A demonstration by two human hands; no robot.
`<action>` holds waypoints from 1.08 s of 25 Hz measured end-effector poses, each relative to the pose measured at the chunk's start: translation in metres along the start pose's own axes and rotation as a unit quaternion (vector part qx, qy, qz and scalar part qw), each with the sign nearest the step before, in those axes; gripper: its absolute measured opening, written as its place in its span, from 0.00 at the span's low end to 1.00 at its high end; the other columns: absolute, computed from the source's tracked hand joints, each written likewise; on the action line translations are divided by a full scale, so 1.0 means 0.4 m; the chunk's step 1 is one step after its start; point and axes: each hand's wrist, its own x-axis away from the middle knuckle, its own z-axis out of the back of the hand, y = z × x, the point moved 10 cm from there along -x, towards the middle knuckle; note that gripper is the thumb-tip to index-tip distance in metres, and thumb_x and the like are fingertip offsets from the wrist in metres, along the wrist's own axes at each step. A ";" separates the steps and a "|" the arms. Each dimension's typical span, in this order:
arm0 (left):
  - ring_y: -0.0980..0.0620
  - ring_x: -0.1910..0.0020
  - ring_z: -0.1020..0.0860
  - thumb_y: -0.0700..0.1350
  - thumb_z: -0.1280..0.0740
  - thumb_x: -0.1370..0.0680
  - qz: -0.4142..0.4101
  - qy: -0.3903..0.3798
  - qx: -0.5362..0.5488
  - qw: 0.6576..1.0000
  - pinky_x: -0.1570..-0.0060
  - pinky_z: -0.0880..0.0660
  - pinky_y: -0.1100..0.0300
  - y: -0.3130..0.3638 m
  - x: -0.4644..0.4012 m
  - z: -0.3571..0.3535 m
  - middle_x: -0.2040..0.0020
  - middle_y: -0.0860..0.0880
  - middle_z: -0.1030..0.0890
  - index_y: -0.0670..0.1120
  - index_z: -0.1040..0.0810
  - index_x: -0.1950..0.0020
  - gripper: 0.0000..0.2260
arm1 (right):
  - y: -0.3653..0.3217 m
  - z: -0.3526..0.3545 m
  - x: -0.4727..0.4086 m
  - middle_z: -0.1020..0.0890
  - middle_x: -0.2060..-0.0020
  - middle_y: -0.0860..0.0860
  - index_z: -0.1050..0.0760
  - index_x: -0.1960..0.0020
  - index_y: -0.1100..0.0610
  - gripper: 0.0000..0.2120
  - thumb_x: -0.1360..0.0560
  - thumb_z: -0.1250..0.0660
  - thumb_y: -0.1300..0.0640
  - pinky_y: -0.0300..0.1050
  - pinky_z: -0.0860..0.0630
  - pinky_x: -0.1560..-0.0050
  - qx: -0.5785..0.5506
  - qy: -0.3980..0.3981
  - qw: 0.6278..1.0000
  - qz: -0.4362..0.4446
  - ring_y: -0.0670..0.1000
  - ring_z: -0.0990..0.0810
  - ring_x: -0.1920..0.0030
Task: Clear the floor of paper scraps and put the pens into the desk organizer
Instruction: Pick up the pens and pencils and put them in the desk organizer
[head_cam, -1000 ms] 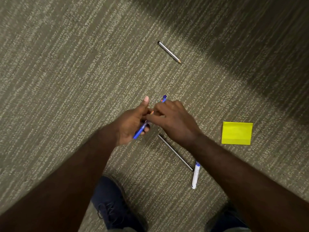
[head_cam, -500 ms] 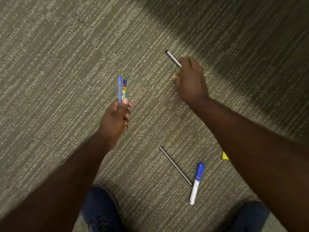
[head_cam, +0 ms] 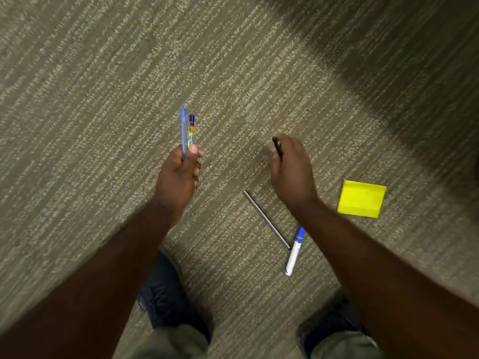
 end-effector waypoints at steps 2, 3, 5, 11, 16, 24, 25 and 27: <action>0.59 0.78 0.38 0.52 0.44 0.19 0.002 0.000 -0.004 1.000 0.78 0.39 0.66 -0.006 0.025 -0.008 0.70 0.53 0.33 0.50 0.27 0.56 0.11 | 0.032 -0.048 0.120 0.25 0.45 0.60 0.30 0.39 0.63 0.14 0.24 0.43 0.67 0.52 0.30 0.42 -0.009 -0.047 0.999 -0.023 0.57 0.28 0.45; 0.59 0.78 0.38 0.51 0.44 0.19 0.001 -0.004 -0.012 1.000 0.78 0.39 0.66 -0.006 0.034 -0.015 0.70 0.53 0.33 0.50 0.27 0.56 0.11 | 0.048 -0.076 0.165 0.26 0.46 0.60 0.30 0.40 0.63 0.12 0.23 0.43 0.65 0.54 0.28 0.43 0.000 -0.074 0.997 -0.034 0.57 0.27 0.47; 0.59 0.77 0.38 0.51 0.44 0.19 -0.010 -0.017 -0.036 0.999 0.78 0.38 0.66 -0.003 0.046 -0.030 0.70 0.53 0.33 0.49 0.27 0.56 0.11 | 0.075 -0.130 0.225 0.26 0.47 0.58 0.31 0.43 0.63 0.11 0.22 0.39 0.57 0.54 0.25 0.48 0.015 -0.130 0.989 -0.070 0.54 0.27 0.51; 0.60 0.78 0.38 0.51 0.44 0.19 -0.012 -0.010 -0.042 0.999 0.78 0.39 0.67 0.051 0.061 -0.027 0.72 0.54 0.33 0.49 0.27 0.57 0.11 | 0.043 -0.162 0.215 0.25 0.44 0.58 0.31 0.40 0.60 0.11 0.21 0.42 0.61 0.49 0.26 0.51 0.133 -0.179 0.974 -0.029 0.56 0.24 0.50; 0.59 0.77 0.38 0.52 0.43 0.19 -0.025 -0.002 -0.046 0.999 0.77 0.38 0.66 0.168 0.134 -0.016 0.73 0.56 0.31 0.50 0.26 0.57 0.11 | -0.076 0.094 0.163 0.26 0.65 0.49 0.31 0.57 0.57 0.06 0.22 0.40 0.57 0.42 0.39 0.67 -0.119 -0.032 0.985 -0.123 0.49 0.31 0.64; 0.60 0.78 0.39 0.49 0.44 0.19 -0.025 0.032 0.025 0.999 0.79 0.41 0.67 0.620 0.409 0.025 0.72 0.53 0.34 0.49 0.25 0.56 0.11 | -0.402 0.596 0.203 0.15 0.63 0.58 0.31 0.60 0.55 0.08 0.26 0.33 0.63 0.35 0.47 0.79 -0.579 0.089 0.749 -0.310 0.44 0.42 0.81; 0.60 0.79 0.40 0.49 0.43 0.19 -0.022 0.023 0.040 0.999 0.80 0.42 0.67 0.698 0.451 0.033 0.73 0.54 0.35 0.49 0.24 0.55 0.11 | -0.477 0.660 0.211 0.15 0.63 0.57 0.30 0.61 0.55 0.08 0.26 0.32 0.63 0.35 0.48 0.79 -0.602 0.087 0.733 -0.304 0.45 0.43 0.82; 0.60 0.80 0.42 0.51 0.41 0.20 -0.017 -0.004 0.071 0.997 0.81 0.44 0.67 0.859 0.545 0.043 0.75 0.55 0.37 0.48 0.22 0.52 0.11 | -0.643 0.774 0.232 0.16 0.63 0.56 0.26 0.61 0.56 0.06 0.27 0.32 0.63 0.34 0.47 0.81 -0.632 0.077 0.713 -0.292 0.43 0.41 0.82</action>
